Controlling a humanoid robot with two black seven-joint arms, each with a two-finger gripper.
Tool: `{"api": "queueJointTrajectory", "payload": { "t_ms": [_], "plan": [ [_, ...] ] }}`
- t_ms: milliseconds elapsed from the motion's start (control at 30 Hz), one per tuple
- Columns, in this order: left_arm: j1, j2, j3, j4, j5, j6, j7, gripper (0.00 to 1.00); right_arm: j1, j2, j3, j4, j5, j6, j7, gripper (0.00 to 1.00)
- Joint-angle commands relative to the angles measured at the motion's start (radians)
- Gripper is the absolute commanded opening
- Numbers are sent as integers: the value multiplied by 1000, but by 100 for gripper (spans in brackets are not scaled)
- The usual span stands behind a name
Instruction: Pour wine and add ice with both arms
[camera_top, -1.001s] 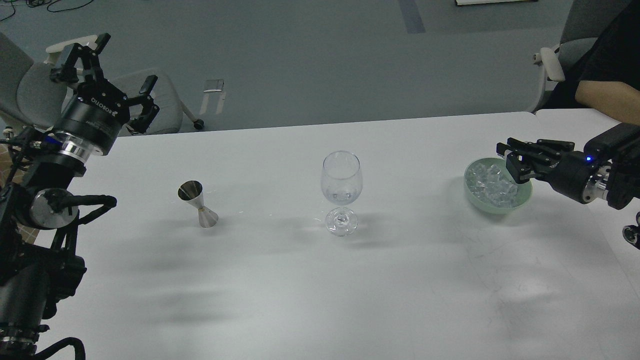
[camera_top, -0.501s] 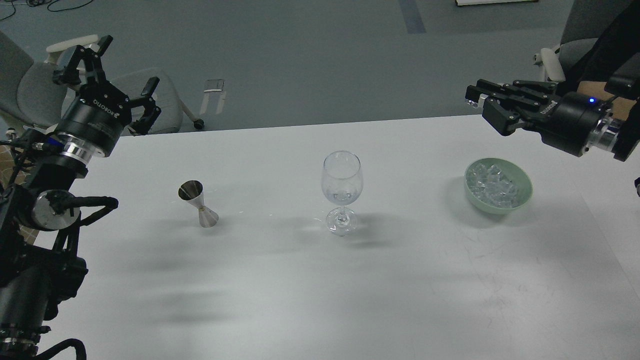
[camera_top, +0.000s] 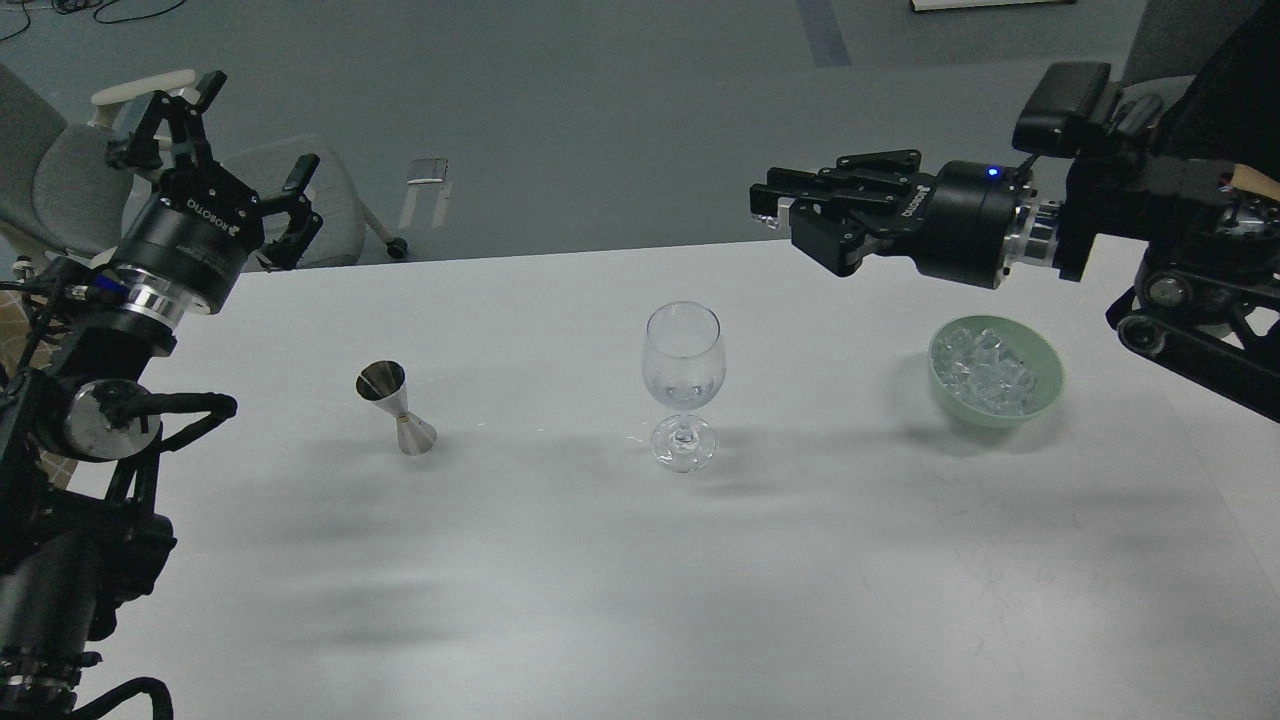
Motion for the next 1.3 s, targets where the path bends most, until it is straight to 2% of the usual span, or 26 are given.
{"api": "queueJointTrajectory", "payload": {
  "t_ms": [0,234,968,1268],
  "plan": [
    [0,0,0,0,-1,0,0,98,23,46,-33,-23,4,7,-3,0],
    [5,-1,0,0,-1,0,0,98,62,121,-142,-43,4,16,-2,0],
    [6,-12,0,0,-1,0,0,98,63,213,-184,-100,5,24,-3,0],
    [6,-12,-2,0,-1,0,-2,98,75,229,-184,-115,40,24,-3,21]
  ]
}}
